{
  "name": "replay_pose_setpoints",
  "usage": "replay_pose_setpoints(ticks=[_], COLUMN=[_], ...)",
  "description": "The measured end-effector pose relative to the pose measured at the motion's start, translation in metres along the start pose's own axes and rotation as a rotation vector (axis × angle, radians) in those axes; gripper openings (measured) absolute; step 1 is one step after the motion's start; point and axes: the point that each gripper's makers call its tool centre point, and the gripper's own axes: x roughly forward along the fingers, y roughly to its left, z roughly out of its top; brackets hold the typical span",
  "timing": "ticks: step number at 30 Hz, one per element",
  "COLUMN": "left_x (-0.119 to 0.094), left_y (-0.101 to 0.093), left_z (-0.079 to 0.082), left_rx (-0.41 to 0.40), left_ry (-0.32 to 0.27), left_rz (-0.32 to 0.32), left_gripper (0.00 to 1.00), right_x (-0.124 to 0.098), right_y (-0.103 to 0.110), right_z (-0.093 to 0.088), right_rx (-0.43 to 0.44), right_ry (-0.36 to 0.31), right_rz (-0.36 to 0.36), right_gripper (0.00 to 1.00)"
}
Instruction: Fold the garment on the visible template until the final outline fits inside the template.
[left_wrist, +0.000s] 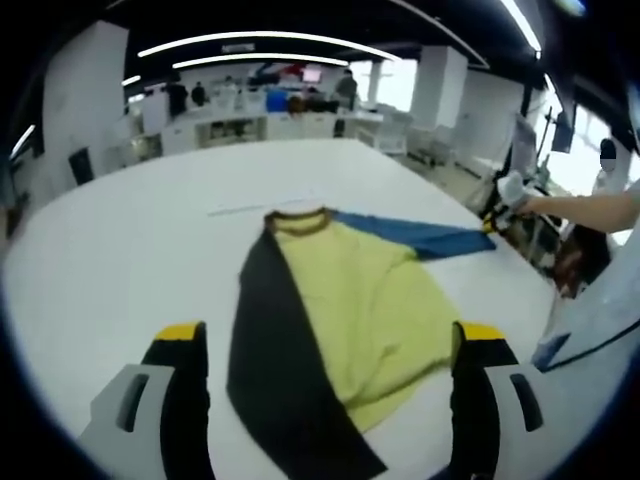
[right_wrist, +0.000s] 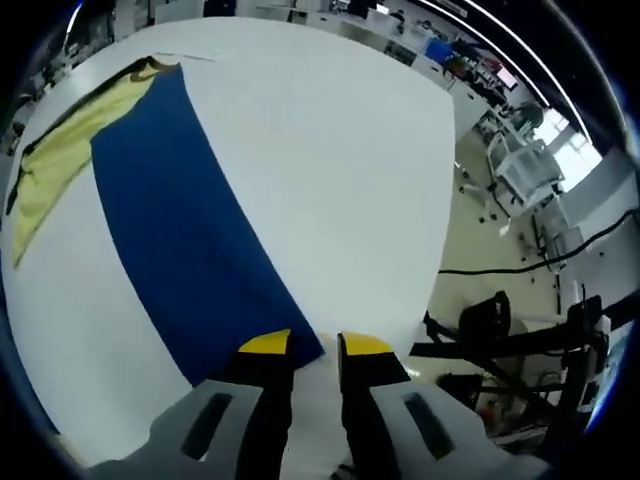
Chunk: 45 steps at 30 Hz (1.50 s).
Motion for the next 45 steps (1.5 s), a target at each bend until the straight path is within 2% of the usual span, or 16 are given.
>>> replay_pose_setpoints(ticks=[7,10,16,25,36,45], left_x=[-0.001,-0.001,-0.003,-0.008,-0.009,-0.011], left_y=[-0.002,-0.004,-0.005,-0.004,-0.006,-0.009], left_z=[0.003,0.003,0.005,0.008,0.006,0.006], left_rx=[0.01,0.009,0.016,0.027,0.032,0.042], left_ry=[-0.006,-0.01,-0.017,-0.033,-0.03,-0.029], left_rz=[-0.008,-0.015,-0.017,-0.02,-0.026,-0.028], left_gripper=[0.97,0.97,0.97,0.97,0.97,0.97], right_x=[-0.012,-0.019,-0.027,-0.039,-0.058,-0.083], right_y=[0.003,0.012,0.025,0.041,0.077,0.105], right_z=[0.006,0.014,0.022,0.032,0.056,0.082], right_rx=[0.003,0.006,0.004,0.035,-0.019,-0.068], right_ry=[-0.04,-0.085,-0.136,-0.185,-0.258,-0.351], right_rz=[0.006,0.023,0.03,0.051,0.084,0.107], right_gripper=[0.3,0.37,0.45,0.6,0.73,0.83])
